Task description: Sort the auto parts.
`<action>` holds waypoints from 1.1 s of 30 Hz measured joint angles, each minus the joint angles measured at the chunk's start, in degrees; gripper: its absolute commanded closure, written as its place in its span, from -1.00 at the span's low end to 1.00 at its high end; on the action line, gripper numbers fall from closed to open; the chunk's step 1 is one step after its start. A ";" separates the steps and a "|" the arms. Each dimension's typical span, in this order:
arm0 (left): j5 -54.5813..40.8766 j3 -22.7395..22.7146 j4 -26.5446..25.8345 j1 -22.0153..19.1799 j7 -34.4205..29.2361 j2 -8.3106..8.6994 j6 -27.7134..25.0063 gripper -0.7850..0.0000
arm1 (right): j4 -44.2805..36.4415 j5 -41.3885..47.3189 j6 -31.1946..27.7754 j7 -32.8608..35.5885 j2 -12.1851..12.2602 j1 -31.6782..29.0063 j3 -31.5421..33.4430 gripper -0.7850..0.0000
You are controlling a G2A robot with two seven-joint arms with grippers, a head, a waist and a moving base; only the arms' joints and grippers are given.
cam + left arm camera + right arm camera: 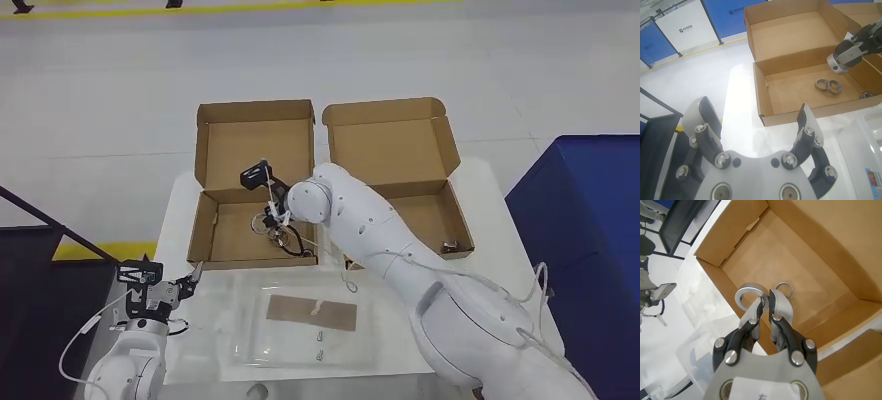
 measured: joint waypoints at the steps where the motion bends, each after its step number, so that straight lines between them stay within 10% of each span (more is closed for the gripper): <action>1: 0.00 0.00 0.00 0.00 0.00 0.00 0.00 -1.00 | 1.20 -0.38 0.60 -0.33 -0.64 0.38 -0.29 -1.00; 8: 0.00 0.00 0.00 0.00 0.00 0.00 0.00 -1.00 | 6.60 1.17 -0.55 -1.77 -2.71 1.79 0.34 -1.00; 10: 0.00 0.00 0.00 0.00 0.00 0.00 0.00 -1.00 | 7.42 1.80 -1.91 -2.21 -2.83 2.40 0.92 0.87; 11: 0.00 0.00 0.00 0.00 0.00 0.00 0.00 -1.00 | 7.51 1.96 -2.90 -2.73 -2.80 2.70 1.17 1.00; 24: 0.00 0.00 0.00 0.00 0.00 0.00 0.00 -1.00 | 4.06 10.86 -44.46 -6.10 4.72 1.56 10.14 1.00; 33: 0.00 0.00 0.00 0.00 0.00 0.00 0.00 -1.00 | -29.26 14.04 -45.61 -1.88 17.52 -14.52 18.92 1.00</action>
